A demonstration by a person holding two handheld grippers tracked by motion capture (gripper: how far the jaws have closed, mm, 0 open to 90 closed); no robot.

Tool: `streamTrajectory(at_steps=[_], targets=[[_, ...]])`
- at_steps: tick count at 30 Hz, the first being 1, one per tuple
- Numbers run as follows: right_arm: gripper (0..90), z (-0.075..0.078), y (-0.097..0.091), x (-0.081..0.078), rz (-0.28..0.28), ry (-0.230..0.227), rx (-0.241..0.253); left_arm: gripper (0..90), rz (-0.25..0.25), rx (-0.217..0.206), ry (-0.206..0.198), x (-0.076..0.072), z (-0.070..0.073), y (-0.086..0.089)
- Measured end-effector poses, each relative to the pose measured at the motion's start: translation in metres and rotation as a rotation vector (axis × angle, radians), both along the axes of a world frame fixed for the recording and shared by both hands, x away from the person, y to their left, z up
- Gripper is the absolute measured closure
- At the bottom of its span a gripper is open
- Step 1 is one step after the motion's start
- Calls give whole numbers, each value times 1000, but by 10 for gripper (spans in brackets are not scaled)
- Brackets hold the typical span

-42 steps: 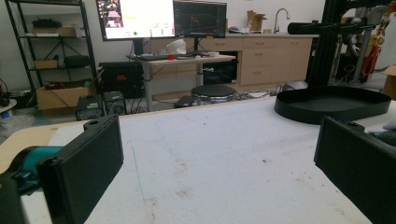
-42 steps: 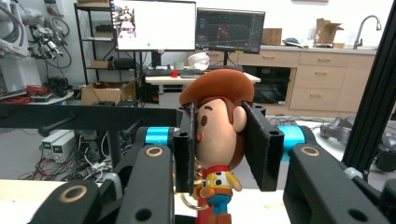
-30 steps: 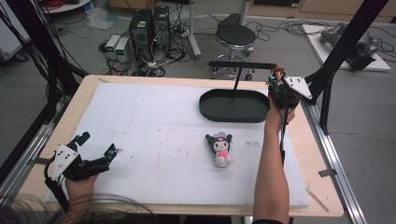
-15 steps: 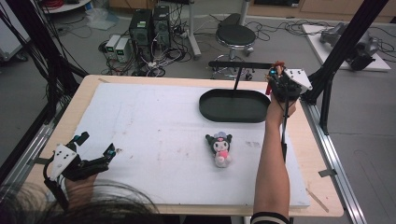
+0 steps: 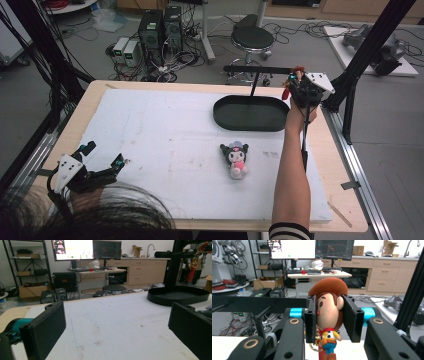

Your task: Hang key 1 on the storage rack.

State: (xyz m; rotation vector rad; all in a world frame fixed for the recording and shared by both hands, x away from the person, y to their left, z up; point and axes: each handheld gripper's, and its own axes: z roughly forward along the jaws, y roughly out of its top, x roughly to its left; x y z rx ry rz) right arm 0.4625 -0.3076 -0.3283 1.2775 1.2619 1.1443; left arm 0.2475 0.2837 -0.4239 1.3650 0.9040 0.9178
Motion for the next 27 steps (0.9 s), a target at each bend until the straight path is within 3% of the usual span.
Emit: streamTrajectory(at_steps=[3, 9, 16, 27], targets=[[562, 2, -2, -1, -20, -33, 24, 18, -1, 0, -2, 0, 0, 0], [481, 4, -6, -4, -33, -17, 44, 18, -4, -5, -6, 0, 0, 0], [347, 11, 0, -11, -38, -28, 8, 18, -3, -9, -8, 0, 1, 0], [121, 20, 5, -30, -41, -47, 0, 18, 18, -9, 11, 1, 2, 2]])
